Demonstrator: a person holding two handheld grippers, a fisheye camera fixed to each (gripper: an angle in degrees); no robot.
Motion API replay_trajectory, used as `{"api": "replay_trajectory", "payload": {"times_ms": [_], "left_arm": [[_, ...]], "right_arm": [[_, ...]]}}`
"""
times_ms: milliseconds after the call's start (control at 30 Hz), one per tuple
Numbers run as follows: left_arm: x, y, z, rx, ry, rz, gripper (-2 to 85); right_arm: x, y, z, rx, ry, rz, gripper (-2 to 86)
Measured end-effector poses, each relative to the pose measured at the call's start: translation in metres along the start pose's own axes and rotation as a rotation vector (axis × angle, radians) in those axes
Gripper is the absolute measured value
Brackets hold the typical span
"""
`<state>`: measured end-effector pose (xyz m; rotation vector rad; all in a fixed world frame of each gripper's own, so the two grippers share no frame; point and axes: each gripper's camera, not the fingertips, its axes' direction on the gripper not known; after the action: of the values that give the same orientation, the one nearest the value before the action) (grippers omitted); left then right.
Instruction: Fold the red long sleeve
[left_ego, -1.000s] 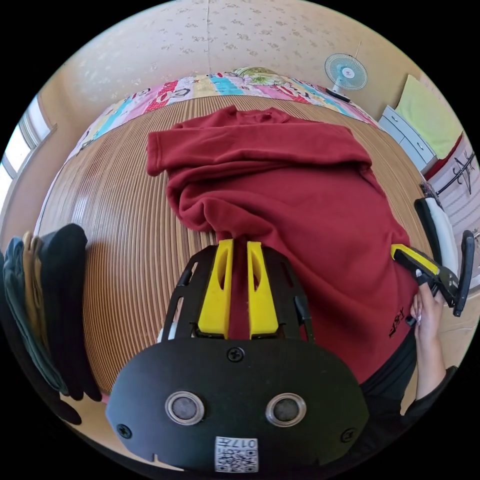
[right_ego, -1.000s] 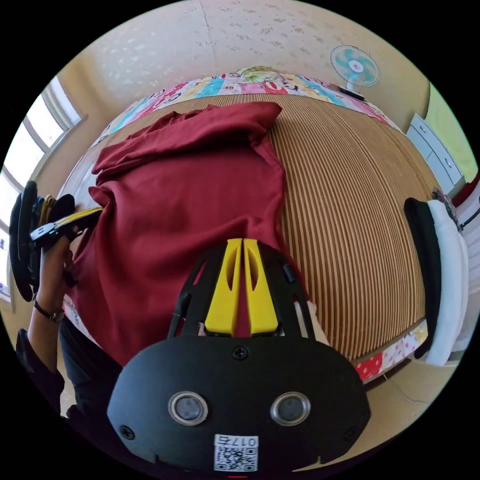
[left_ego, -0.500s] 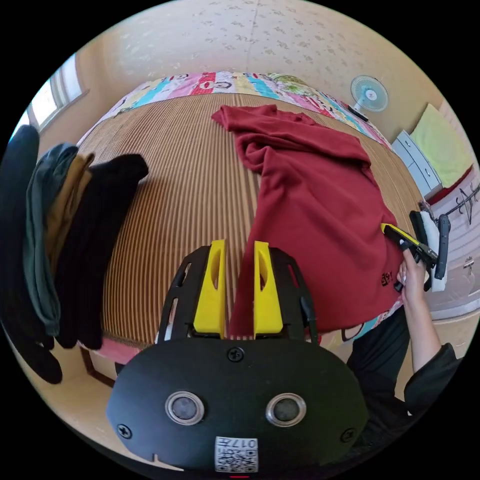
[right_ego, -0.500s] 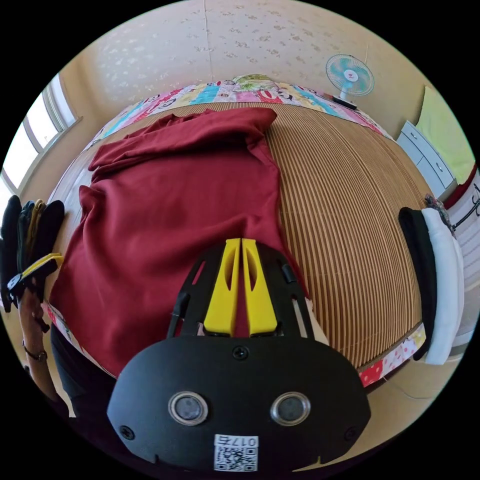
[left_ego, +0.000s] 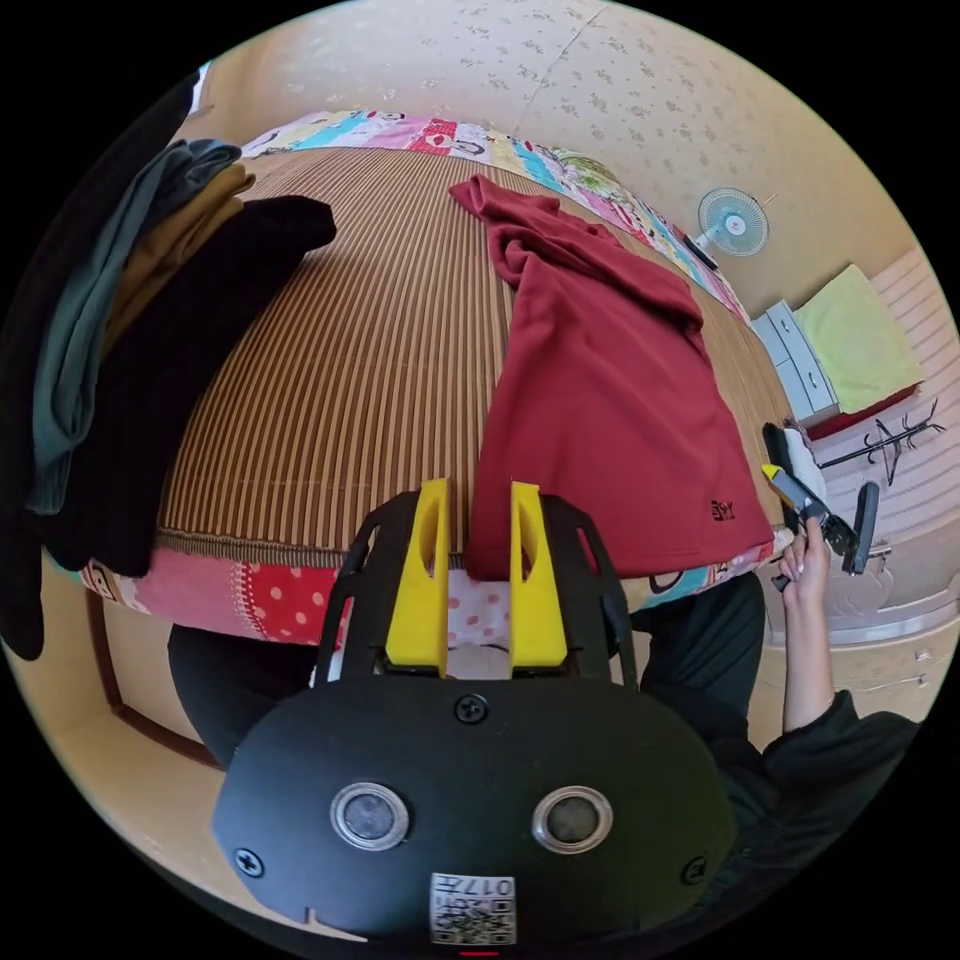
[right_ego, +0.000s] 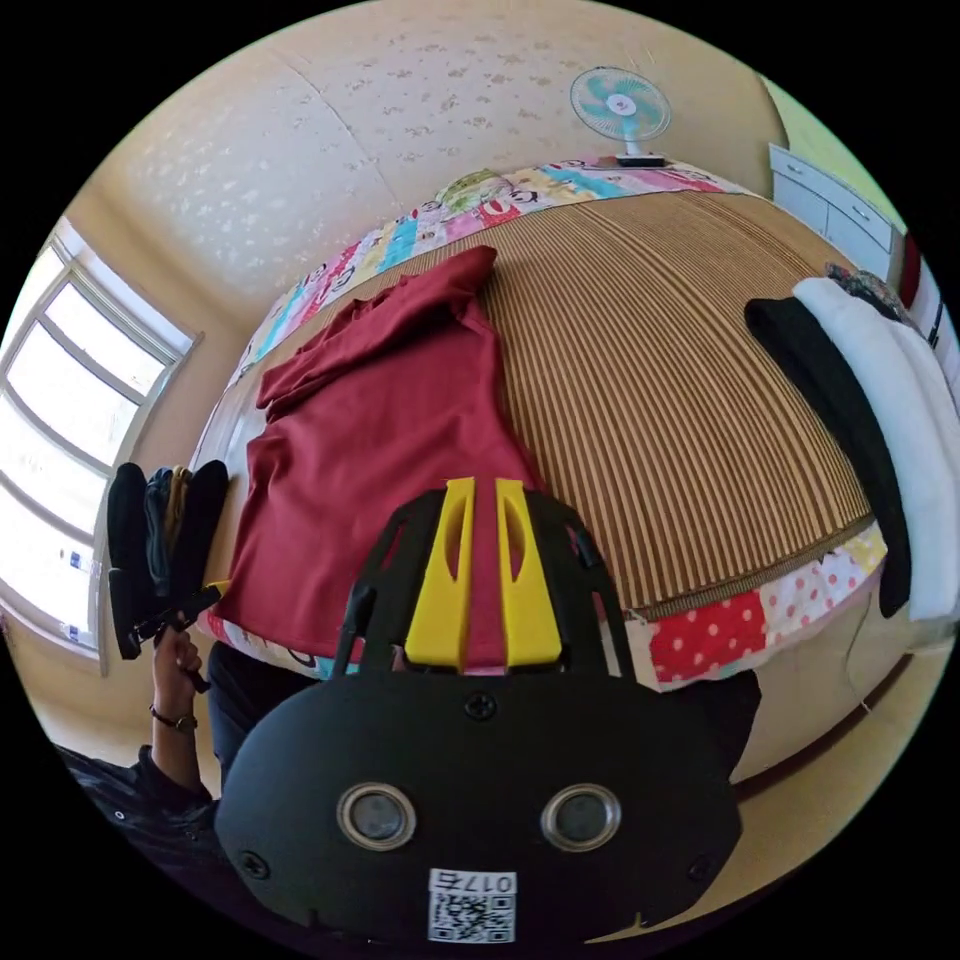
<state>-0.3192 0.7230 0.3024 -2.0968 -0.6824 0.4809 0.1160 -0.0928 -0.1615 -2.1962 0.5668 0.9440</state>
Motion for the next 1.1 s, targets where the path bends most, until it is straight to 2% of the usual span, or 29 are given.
{"api": "replay_trajectory", "payload": {"times_ms": [167, 233, 367, 433, 500, 533, 567, 600, 633, 700, 767, 833, 900, 1000, 1033, 1100], "left_arm": [[-0.021, 0.026, -0.012, 0.030, 0.037, -0.010, 9.9], [-0.028, 0.033, -0.011, 0.024, 0.055, -0.017, 9.7], [-0.045, 0.039, -0.014, 0.004, 0.100, -0.030, 5.8], [-0.057, 0.039, -0.021, 0.011, 0.207, -0.014, 4.3], [-0.077, 0.039, -0.036, 0.054, 0.369, 0.000, 3.9], [-0.091, 0.037, -0.048, 0.079, 0.496, 0.041, 3.7], [-0.107, 0.035, -0.061, 0.099, 0.632, 0.080, 3.5], [-0.115, 0.034, -0.068, 0.112, 0.692, 0.091, 3.4], [-0.128, 0.034, -0.085, 0.151, 0.781, 0.117, 3.2], [-0.141, 0.036, -0.119, 0.214, 0.848, 0.187, 3.1], [-0.149, 0.042, -0.164, 0.296, 0.898, 0.285, 3.2], [-0.154, 0.044, -0.182, 0.333, 0.926, 0.292, 3.5], [-0.162, 0.040, -0.175, 0.316, 0.943, 0.194, 3.6], [-0.181, 0.032, -0.128, 0.224, 0.830, -0.070, 3.6], [-0.183, 0.027, -0.109, 0.185, 0.804, -0.101, 3.6], [-0.175, 0.019, -0.087, 0.146, 0.850, -0.089, 3.6]], "right_arm": [[0.051, 0.031, -0.010, -0.094, 0.075, 0.013, 12.1], [0.066, 0.037, -0.005, -0.142, 0.032, 0.013, 12.0], [0.082, 0.035, -0.003, -0.195, -0.062, -0.025, 5.8], [0.092, 0.033, -0.005, -0.219, -0.162, -0.007, 4.4], [0.115, 0.032, -0.029, -0.138, -0.415, 0.033, 3.4], [0.131, 0.032, -0.046, -0.063, -0.583, 0.060, 3.1], [0.138, 0.033, -0.055, -0.024, -0.668, 0.067, 3.0], [0.151, 0.033, -0.071, 0.040, -0.828, 0.058, 2.8], [0.154, 0.033, -0.079, 0.068, -0.896, 0.039, 2.7], [0.159, 0.033, -0.113, 0.162, -1.075, -0.076, 2.3], [0.162, 0.036, -0.137, 0.223, -1.135, -0.136, 2.0], [0.168, 0.038, -0.149, 0.255, -1.133, -0.135, 1.7], [0.189, 0.039, -0.143, 0.265, -1.039, -0.010, 1.0], [0.231, 0.043, -0.113, 0.303, -0.984, 0.235, 0.8], [0.236, 0.041, -0.107, 0.299, -0.977, 0.250, 0.8], [0.234, 0.035, -0.086, 0.201, -0.831, 0.305, 1.1]]}}
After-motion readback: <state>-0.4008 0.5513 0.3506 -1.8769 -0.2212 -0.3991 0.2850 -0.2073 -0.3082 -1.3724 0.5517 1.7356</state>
